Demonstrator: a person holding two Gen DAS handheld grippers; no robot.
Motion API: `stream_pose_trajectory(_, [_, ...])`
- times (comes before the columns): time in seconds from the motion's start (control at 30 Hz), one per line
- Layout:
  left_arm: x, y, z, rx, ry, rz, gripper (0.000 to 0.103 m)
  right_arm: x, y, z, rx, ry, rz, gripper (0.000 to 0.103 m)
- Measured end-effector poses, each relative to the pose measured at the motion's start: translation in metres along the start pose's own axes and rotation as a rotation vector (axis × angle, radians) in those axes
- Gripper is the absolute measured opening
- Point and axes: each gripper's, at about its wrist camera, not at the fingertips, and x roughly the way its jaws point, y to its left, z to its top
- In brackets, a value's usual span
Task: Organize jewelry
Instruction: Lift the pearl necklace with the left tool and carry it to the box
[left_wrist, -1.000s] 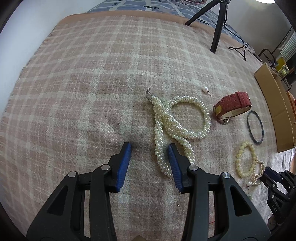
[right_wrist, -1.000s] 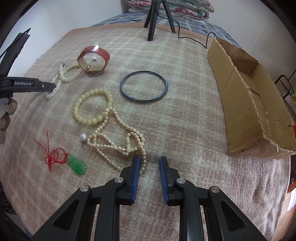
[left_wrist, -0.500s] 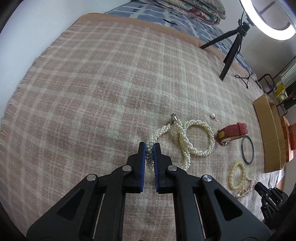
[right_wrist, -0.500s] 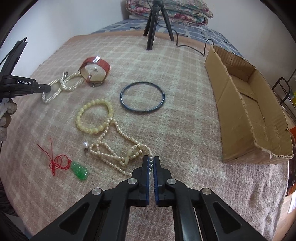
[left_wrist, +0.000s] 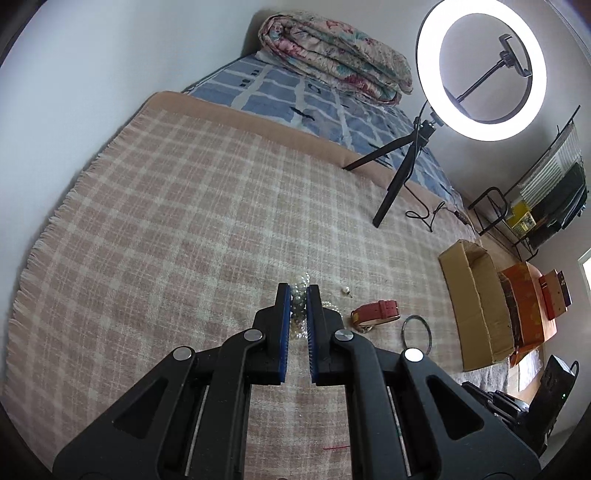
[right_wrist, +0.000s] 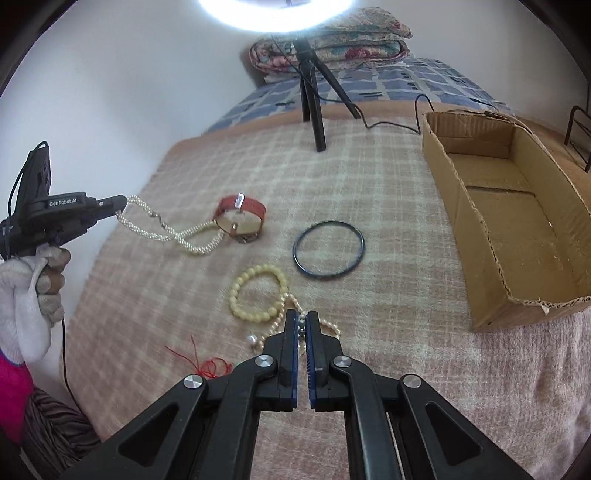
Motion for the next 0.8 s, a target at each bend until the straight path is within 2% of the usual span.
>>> stream_pose_trajectory(0.27, [-0.017,-0.007,0.008,0.009,-0.042,-0.019,0.006,-0.014,0.006,0.011,0.002,-0.052,0.011,0.001])
stream_pose_trajectory(0.8, [-0.064,-0.048,0.020,0.070,-0.152,-0.092,0.006,-0.082,0.018,0.050,-0.025,-0.258,0.044,0.001])
